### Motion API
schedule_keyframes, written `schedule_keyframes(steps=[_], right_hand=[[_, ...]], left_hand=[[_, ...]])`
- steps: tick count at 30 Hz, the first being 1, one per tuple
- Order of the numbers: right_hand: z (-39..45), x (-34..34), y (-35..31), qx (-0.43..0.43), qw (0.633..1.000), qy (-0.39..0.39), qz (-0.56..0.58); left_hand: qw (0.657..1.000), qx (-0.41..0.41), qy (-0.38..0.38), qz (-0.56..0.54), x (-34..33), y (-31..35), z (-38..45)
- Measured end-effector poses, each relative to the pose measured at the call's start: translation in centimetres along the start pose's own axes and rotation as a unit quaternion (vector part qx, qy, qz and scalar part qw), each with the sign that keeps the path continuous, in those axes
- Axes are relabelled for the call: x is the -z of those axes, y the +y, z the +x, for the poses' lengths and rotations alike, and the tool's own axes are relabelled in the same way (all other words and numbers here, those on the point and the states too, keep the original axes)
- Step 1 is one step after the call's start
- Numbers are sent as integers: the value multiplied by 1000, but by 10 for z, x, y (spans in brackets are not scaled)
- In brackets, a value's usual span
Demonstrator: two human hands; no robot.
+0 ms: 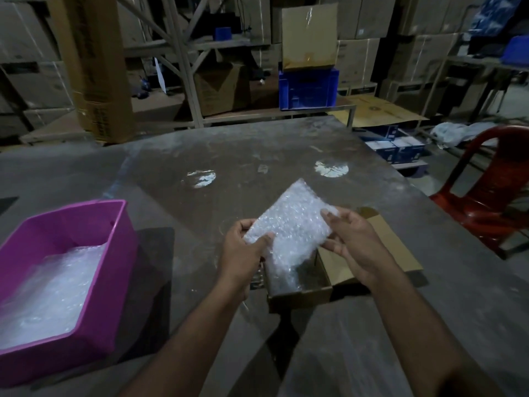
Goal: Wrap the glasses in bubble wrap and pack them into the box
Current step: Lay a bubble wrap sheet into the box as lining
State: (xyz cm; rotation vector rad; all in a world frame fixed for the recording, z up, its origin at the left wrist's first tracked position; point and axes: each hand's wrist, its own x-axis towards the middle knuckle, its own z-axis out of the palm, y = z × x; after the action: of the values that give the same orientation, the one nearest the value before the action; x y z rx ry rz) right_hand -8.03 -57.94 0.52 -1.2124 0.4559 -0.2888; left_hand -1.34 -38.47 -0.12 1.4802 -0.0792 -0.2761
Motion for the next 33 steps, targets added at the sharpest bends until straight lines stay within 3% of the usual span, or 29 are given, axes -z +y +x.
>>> schedule_keyframes(steps=[4, 10, 14, 21, 26, 33], right_hand=[[6, 2, 16, -36, 999, -10, 8], [20, 0, 31, -19, 988, -4, -151], [29, -2, 34, 6, 959, -25, -281], [28, -9, 38, 69, 889, -4, -453], [23, -15, 49, 130, 824, 2, -551], [18, -15, 56, 143, 778, -25, -611]], left_hand=[[999, 0, 34, 10, -19, -11, -8], [990, -8, -20, 139, -17, -28, -16], [949, -68, 6, 307, -12, -34, -13], [905, -34, -27, 423, -13, -42, -13], [847, -67, -14, 528, -16, -46, -9], [782, -116, -4, 613, -24, -48, -1]])
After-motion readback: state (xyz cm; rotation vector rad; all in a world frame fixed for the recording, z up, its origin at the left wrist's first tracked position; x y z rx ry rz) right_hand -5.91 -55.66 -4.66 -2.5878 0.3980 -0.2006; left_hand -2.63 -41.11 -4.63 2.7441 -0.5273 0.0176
